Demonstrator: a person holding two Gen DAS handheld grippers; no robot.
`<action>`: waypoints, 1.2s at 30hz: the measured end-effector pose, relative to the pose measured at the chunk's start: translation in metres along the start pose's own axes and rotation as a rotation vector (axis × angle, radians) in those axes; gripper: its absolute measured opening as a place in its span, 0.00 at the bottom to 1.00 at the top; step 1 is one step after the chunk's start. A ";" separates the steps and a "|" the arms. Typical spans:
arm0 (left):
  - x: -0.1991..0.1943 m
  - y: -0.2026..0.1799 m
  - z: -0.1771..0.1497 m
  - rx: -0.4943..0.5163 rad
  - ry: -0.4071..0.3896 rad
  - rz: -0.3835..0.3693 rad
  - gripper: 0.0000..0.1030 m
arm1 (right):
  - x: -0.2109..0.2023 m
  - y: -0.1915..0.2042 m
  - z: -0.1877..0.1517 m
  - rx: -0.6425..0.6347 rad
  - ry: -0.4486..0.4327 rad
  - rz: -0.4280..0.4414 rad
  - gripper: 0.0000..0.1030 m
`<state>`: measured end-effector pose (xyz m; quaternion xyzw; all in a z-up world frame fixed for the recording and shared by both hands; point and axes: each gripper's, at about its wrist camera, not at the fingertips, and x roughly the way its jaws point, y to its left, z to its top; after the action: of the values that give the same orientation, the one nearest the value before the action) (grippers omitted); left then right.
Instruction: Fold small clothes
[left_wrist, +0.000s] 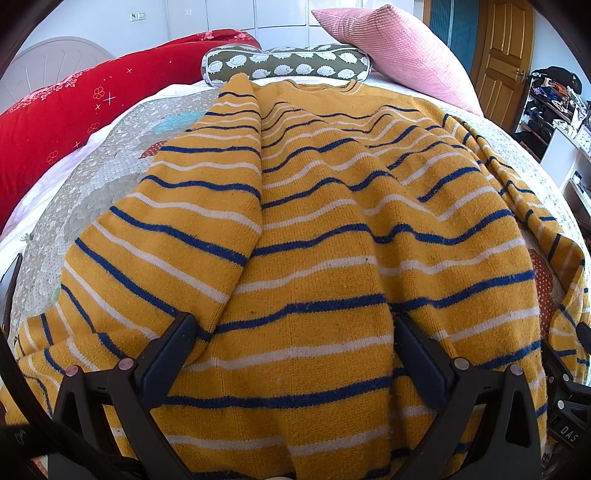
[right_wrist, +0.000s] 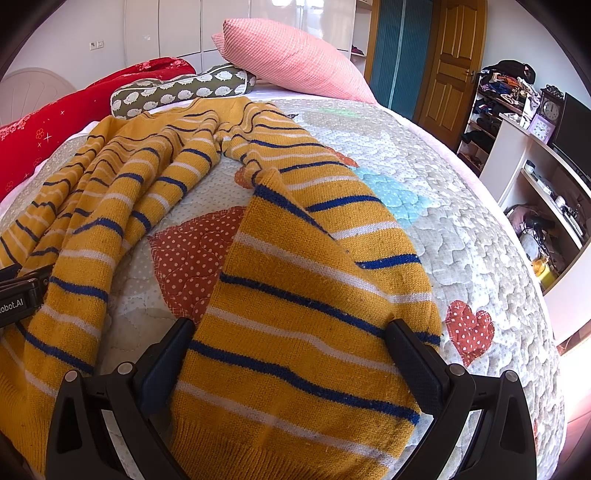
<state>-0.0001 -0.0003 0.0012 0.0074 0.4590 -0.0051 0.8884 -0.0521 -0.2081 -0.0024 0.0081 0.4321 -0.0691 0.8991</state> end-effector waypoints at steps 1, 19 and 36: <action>0.000 0.000 0.000 0.000 0.000 0.001 1.00 | 0.000 0.000 0.000 0.001 0.000 0.001 1.00; -0.017 0.001 -0.004 0.061 0.001 0.041 1.00 | 0.000 0.000 0.000 0.003 -0.002 0.004 1.00; -0.082 0.064 -0.066 -0.006 0.006 0.093 1.00 | -0.008 -0.019 0.002 0.061 0.042 0.119 1.00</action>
<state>-0.1002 0.0648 0.0309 0.0261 0.4610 0.0376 0.8862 -0.0583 -0.2263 0.0062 0.0625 0.4472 -0.0287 0.8918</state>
